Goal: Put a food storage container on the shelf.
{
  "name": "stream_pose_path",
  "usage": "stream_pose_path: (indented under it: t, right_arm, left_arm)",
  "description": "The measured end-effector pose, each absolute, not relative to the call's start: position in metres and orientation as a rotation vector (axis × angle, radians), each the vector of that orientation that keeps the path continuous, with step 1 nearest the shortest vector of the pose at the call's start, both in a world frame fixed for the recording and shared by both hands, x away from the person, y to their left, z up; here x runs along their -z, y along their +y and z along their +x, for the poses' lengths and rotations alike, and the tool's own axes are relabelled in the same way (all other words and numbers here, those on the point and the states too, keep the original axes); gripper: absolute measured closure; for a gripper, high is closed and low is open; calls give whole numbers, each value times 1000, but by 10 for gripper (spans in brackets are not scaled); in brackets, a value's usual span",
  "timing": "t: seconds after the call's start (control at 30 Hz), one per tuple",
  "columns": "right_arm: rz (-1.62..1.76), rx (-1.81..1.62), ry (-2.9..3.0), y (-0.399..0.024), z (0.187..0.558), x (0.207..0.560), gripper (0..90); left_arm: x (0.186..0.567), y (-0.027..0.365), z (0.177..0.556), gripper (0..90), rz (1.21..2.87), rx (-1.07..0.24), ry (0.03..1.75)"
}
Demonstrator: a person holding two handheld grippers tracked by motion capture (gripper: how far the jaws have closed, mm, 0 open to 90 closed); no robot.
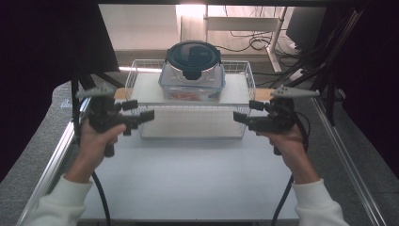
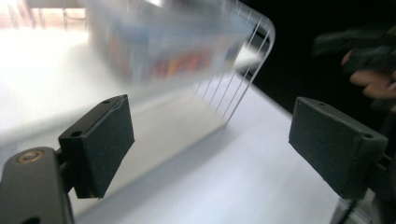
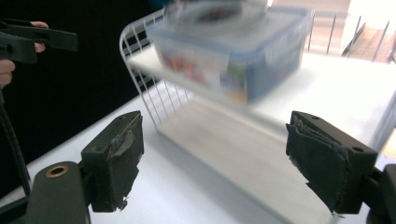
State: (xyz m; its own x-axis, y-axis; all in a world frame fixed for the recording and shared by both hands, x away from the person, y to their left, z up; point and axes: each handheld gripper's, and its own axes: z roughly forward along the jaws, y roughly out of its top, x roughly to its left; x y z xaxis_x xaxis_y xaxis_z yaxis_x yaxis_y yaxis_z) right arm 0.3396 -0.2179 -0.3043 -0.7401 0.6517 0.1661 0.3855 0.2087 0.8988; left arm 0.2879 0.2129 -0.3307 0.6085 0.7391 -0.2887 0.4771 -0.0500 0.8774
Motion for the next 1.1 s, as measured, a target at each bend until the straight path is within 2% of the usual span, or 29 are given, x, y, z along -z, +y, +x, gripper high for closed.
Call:
stream_pose_path:
  t: [0.17,0.33,0.53,0.93,1.1]
  right_arm:
    - [964,-1542,2275,-224,314,345,193]
    - [991,-1448,2323,-225,296,395,192]
    - [1099,-1389,2377,-229,290,445,192]
    - [1116,-1372,2350,-237,291,448,193]
    - [1077,-1414,2314,-240,289,445,179]
  left_arm:
    - [394,214,261,141,1796,-317,1066]
    - [447,222,252,148,1813,-248,1156]
    - [471,226,254,157,1848,-232,1223]
    - [471,227,250,157,1847,-273,1235]
    - [474,227,250,154,1844,-232,1222]
